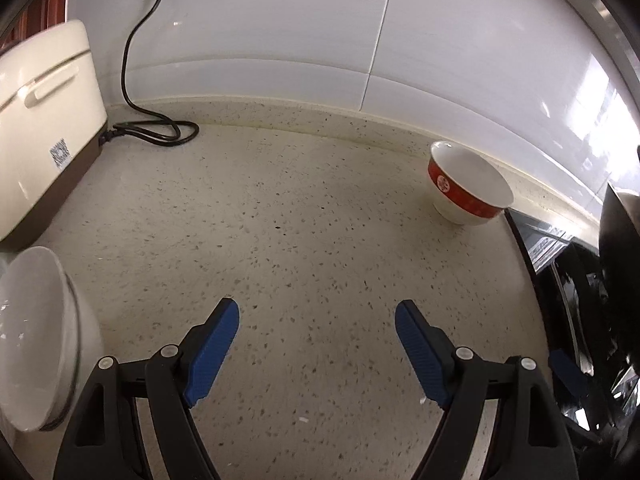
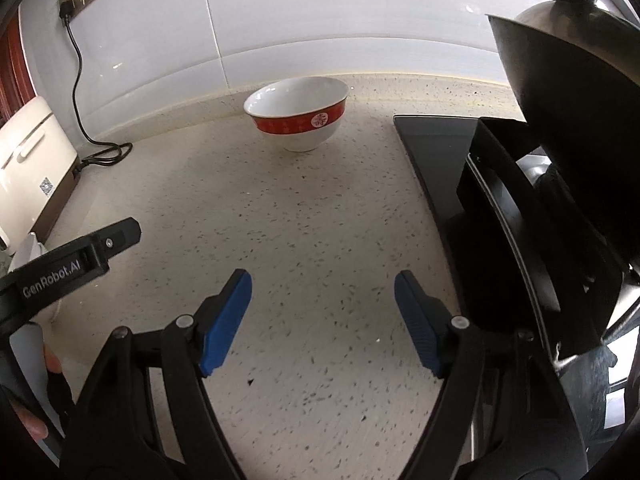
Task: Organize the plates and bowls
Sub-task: 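Withdraw both tools and move toward the red-band bowl by the wall, then close both tools on the rim of the red-band bowl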
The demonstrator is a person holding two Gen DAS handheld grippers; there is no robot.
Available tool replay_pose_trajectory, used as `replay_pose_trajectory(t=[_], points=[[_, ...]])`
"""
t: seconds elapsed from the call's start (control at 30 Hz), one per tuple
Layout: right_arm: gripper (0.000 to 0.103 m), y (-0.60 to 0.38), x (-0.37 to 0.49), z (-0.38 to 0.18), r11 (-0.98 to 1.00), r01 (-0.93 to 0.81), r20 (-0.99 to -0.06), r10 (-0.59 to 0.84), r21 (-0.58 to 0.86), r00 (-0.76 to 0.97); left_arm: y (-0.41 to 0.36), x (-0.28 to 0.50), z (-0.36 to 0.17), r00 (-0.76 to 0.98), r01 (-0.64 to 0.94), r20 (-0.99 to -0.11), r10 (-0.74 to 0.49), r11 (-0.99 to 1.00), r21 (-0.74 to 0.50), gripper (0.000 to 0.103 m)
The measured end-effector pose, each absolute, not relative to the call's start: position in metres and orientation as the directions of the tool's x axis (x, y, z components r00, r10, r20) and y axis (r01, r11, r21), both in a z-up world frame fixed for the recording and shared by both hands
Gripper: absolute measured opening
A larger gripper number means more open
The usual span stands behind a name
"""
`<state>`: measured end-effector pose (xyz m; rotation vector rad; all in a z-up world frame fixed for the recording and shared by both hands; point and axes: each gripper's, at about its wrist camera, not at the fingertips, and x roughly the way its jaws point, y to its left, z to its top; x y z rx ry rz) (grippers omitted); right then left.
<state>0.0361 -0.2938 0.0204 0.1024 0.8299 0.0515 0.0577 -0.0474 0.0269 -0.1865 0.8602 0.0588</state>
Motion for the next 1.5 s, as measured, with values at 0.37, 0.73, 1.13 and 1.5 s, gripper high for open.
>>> replay_pose_trajectory(t=[0.37, 0.73, 1.13, 1.5], points=[[0.077, -0.292, 0.068, 0.011, 0.992, 0.021, -0.761, 0.081, 0.123, 0.644, -0.030, 0.088, 0.023, 0.653, -0.168, -0.754, -0.074, 0.956, -0.240, 0.081], [0.077, -0.284, 0.091, 0.023, 0.988, 0.037, -0.745, 0.087, 0.148, 0.661, -0.006, 0.117, 0.026, 0.665, -0.220, -0.738, -0.115, 0.914, -0.340, 0.081], [0.076, -0.294, 0.132, 0.057, 0.968, 0.106, -0.673, 0.077, 0.226, 0.735, -0.020, 0.187, 0.058, 0.678, -0.131, -0.693, -0.244, 0.888, -0.441, 0.081], [0.051, -0.312, 0.176, 0.052, 0.942, 0.201, -0.716, 0.057, 0.270, 0.696, -0.076, 0.256, 0.054, 0.555, 0.074, -0.731, -0.398, 0.898, -0.433, 0.077]])
